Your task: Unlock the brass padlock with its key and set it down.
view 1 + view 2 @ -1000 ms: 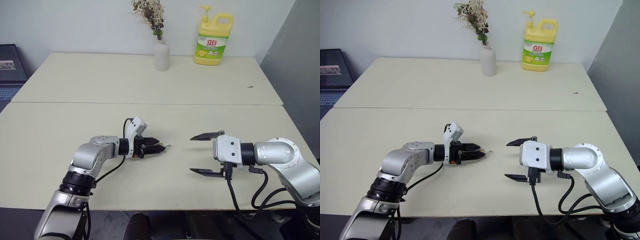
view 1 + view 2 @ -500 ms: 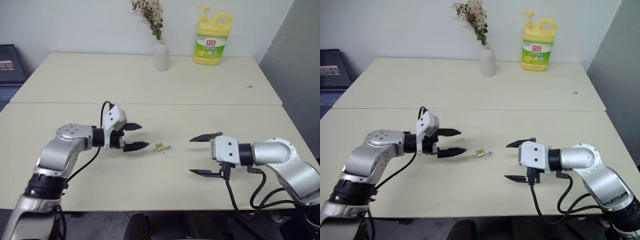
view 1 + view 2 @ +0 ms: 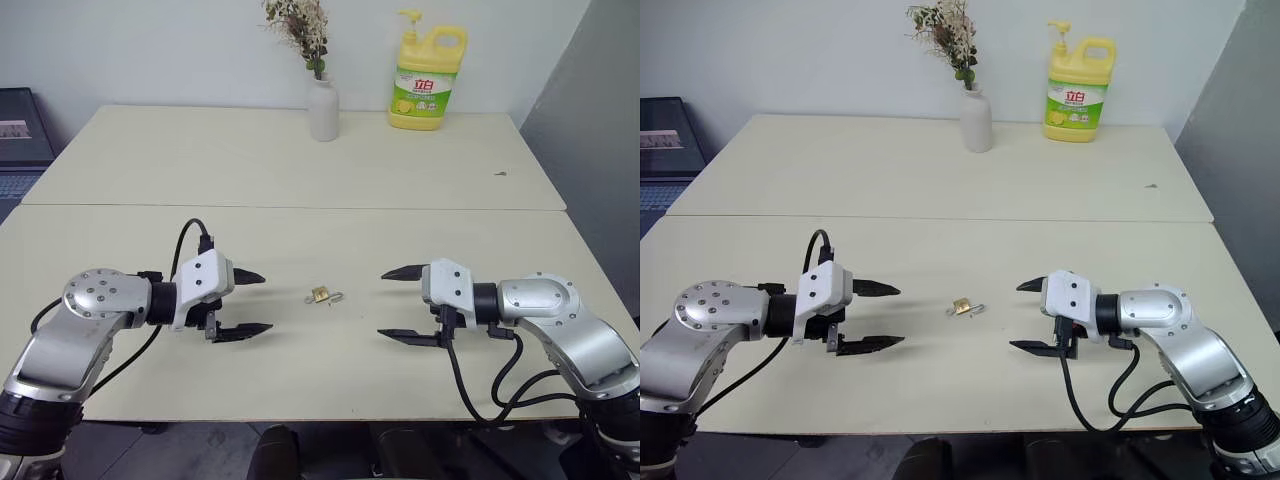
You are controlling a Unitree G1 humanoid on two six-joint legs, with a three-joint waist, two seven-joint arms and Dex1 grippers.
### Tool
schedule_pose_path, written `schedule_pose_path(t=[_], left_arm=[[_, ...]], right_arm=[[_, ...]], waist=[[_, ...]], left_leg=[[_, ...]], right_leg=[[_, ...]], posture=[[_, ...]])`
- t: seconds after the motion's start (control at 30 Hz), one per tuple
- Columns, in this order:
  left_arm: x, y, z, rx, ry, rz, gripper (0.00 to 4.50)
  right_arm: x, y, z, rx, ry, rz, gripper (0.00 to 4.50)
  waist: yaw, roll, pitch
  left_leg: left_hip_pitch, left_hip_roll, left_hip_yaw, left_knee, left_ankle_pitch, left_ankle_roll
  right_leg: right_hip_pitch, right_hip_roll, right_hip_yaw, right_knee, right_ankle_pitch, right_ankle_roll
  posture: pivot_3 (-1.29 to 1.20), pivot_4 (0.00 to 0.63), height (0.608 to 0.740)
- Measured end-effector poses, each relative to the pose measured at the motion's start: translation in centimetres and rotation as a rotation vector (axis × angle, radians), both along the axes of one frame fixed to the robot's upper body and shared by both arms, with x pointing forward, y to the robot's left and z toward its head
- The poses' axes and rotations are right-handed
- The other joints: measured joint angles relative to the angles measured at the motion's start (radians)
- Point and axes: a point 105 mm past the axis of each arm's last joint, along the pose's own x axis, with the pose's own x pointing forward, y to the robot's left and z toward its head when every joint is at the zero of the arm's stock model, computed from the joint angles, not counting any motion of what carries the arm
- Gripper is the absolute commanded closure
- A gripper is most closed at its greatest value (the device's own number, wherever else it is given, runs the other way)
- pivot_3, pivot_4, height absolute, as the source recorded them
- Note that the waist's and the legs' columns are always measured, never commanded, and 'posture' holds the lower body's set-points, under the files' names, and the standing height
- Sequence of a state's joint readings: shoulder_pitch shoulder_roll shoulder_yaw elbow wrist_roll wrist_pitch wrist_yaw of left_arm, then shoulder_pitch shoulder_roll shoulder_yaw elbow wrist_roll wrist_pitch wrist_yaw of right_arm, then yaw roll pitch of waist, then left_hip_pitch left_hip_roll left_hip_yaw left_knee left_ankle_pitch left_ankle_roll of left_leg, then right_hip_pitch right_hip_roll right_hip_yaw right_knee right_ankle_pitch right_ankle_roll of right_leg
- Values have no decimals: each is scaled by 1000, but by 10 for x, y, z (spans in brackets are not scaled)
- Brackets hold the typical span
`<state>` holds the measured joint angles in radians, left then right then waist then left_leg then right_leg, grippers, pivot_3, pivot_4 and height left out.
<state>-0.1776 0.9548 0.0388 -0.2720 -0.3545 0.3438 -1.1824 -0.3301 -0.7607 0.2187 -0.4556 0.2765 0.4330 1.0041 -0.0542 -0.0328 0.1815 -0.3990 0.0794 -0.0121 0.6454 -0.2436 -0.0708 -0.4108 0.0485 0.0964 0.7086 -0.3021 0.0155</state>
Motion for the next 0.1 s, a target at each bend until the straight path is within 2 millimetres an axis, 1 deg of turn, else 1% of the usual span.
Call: schedule_pose_path(t=[0.1], left_arm=[[1,0,1,-2,-8,9,260]], right_arm=[[1,0,0,3,-1,6,0]], waist=[[0,0,0]], left_leg=[[0,0,0,0,0,0]], right_leg=[[0,0,0,0,0,0]], posture=[[0,150,740]])
